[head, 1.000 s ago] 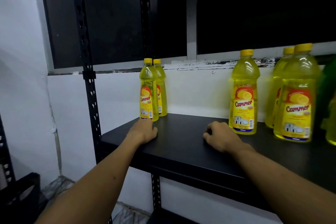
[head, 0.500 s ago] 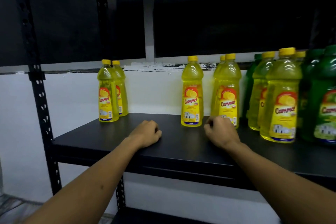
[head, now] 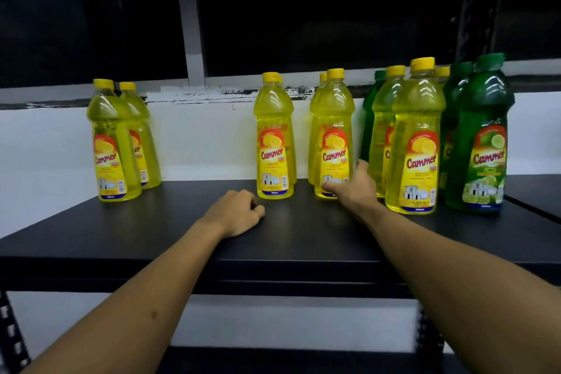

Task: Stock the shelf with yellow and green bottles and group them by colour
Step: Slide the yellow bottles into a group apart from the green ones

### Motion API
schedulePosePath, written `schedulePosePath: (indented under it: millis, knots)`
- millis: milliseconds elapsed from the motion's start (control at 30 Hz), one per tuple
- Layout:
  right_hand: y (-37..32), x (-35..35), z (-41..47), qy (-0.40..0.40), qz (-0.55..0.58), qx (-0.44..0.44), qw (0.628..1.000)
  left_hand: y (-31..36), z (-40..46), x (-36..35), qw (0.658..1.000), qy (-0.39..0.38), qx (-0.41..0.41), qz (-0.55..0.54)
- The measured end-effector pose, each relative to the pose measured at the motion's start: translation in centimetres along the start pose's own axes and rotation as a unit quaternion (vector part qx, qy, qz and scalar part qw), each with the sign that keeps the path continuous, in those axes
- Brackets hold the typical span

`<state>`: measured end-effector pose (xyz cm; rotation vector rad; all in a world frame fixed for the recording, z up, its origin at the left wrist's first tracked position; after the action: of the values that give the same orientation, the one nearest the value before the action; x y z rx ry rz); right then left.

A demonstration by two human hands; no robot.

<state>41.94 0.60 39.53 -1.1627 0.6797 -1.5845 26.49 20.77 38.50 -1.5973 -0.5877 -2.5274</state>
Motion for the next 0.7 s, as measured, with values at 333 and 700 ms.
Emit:
schedulePosePath:
  millis: [333,700]
  knots:
    - [0.0,-0.3,0.8,-0.023,0.008,0.003,1.0,0.1,-0.1,-0.2,1.0,-0.003,0.003,-0.012]
    - [-0.8,0.3,-1.6,-0.114,-0.02,0.109,0.987,0.5,-1.1,0.5,0.996,-0.008,0.032,-0.081]
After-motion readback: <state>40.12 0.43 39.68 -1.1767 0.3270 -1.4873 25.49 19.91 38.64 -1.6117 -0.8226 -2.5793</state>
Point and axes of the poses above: each hand's wrist, its own z-axis towards the middle knuckle, its own x-axis out of the back of the hand, y = z × x, the point moved 2 cm from there along z, towards the middle knuckle, and after that the axes turned 4 degrees about y, right-handed, at the moved point
